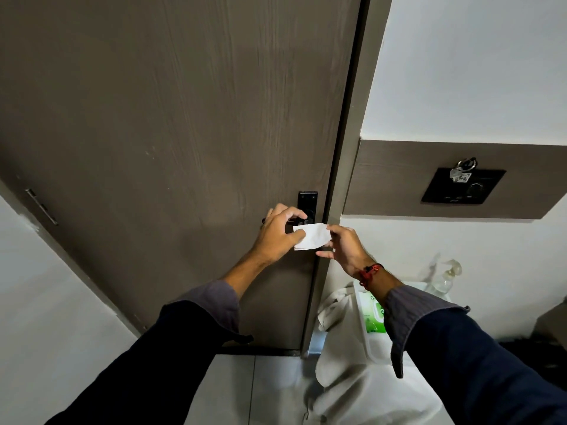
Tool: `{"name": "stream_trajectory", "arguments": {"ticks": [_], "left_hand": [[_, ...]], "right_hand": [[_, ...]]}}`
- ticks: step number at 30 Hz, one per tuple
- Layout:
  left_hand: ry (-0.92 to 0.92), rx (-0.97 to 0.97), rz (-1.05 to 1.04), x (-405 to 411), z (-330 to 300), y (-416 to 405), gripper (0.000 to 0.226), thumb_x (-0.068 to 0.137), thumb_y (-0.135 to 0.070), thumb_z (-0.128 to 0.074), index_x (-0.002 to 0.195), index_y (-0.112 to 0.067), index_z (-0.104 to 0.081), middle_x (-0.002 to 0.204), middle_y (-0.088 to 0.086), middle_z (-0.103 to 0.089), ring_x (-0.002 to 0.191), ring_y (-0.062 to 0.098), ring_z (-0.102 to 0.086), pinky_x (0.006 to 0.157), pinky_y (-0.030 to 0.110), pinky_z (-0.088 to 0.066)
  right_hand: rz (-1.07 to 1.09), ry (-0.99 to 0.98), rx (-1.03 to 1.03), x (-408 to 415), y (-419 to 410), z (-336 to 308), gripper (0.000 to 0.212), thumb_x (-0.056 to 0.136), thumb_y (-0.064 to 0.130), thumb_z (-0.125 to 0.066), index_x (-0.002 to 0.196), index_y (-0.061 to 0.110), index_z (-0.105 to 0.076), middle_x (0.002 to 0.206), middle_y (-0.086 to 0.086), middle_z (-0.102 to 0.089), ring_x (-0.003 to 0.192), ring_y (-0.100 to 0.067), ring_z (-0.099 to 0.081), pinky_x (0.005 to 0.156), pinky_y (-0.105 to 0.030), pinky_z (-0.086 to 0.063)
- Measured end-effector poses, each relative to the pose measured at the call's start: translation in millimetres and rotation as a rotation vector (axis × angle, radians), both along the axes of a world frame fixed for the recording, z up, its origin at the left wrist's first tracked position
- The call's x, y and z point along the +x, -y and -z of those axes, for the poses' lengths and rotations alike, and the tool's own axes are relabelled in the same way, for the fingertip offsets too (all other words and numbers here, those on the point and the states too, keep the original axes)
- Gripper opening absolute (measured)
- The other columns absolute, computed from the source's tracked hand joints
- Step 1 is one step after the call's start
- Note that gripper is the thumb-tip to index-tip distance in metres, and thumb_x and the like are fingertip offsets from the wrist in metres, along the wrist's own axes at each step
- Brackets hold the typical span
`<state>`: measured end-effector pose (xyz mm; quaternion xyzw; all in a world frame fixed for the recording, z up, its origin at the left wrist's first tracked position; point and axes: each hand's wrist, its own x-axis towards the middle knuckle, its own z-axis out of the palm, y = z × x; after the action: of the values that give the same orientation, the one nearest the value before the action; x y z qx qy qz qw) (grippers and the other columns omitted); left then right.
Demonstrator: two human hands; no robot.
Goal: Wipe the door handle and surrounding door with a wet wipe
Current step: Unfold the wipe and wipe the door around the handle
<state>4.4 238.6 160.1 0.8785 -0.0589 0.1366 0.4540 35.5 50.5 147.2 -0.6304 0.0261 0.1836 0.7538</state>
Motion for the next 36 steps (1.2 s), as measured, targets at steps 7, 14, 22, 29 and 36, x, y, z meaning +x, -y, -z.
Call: {"name": "stream_trajectory", "arguments": {"ticks": [7, 14, 22, 29, 36], "left_hand": [[0.017, 0.388, 0.010, 5.5, -13.0, 28.4, 0.022, 0.086, -0.036, -0.074, 0.092, -0.015, -0.075, 0.102, -0.001, -0.061, 0.096, 0.016, -0.054, 0.085, 0.039, -0.051], [-0.133, 0.113, 0.028, 21.8, -19.6, 13.6, 0.008, 0.090, -0.008, -0.068, 0.086, -0.015, -0.069, 0.073, -0.004, -0.067, 0.053, -0.006, -0.060, 0.047, 0.010, -0.043], [-0.359, 0.269, 0.150, 48.5, -46.1, -18.7, 0.003, 0.092, -0.006, -0.069, 0.090, -0.003, -0.069, 0.065, -0.002, -0.064, 0.052, 0.005, -0.059, 0.048, 0.019, -0.046], [-0.615, 0.377, 0.151, 58.4, -51.0, -36.3, 0.013, 0.095, -0.001, -0.064, 0.107, -0.003, -0.071, 0.081, 0.011, -0.066, 0.053, 0.014, -0.050, 0.053, 0.027, -0.040], [-0.551, 0.293, -0.087, 51.9, -0.7, -55.9, 0.011, 0.096, -0.005, -0.063, 0.100, -0.008, -0.072, 0.101, 0.012, -0.073, 0.086, 0.021, -0.065, 0.079, 0.034, -0.055]], "right_hand": [[-0.054, 0.094, -0.094, 5.3, 2.4, -5.3, 0.027, 0.107, 0.019, -0.051, 0.096, 0.012, -0.074, 0.076, -0.003, -0.077, 0.065, -0.013, -0.074, 0.057, -0.027, -0.062], [-0.211, 0.173, -0.215, 12.6, 18.9, -11.1, 0.025, 0.109, 0.025, -0.055, 0.093, 0.008, -0.065, 0.080, -0.006, -0.071, 0.072, -0.016, -0.071, 0.064, -0.030, -0.058], [-0.368, 0.442, -0.583, 28.9, 24.3, -23.5, 0.032, 0.093, -0.005, -0.070, 0.072, 0.016, -0.057, 0.067, -0.012, -0.057, 0.058, -0.019, -0.056, 0.052, -0.024, -0.044], [-0.216, 0.571, -0.723, 41.1, 2.4, -9.5, 0.020, 0.089, -0.009, -0.066, 0.092, 0.011, -0.066, 0.082, -0.008, -0.064, 0.073, -0.016, -0.058, 0.063, -0.022, -0.049], [-0.184, 0.547, -0.646, 48.4, -12.4, 11.3, 0.004, 0.094, -0.003, -0.071, 0.096, -0.006, -0.072, 0.075, -0.007, -0.066, 0.067, -0.020, -0.063, 0.063, -0.029, -0.055]]}}
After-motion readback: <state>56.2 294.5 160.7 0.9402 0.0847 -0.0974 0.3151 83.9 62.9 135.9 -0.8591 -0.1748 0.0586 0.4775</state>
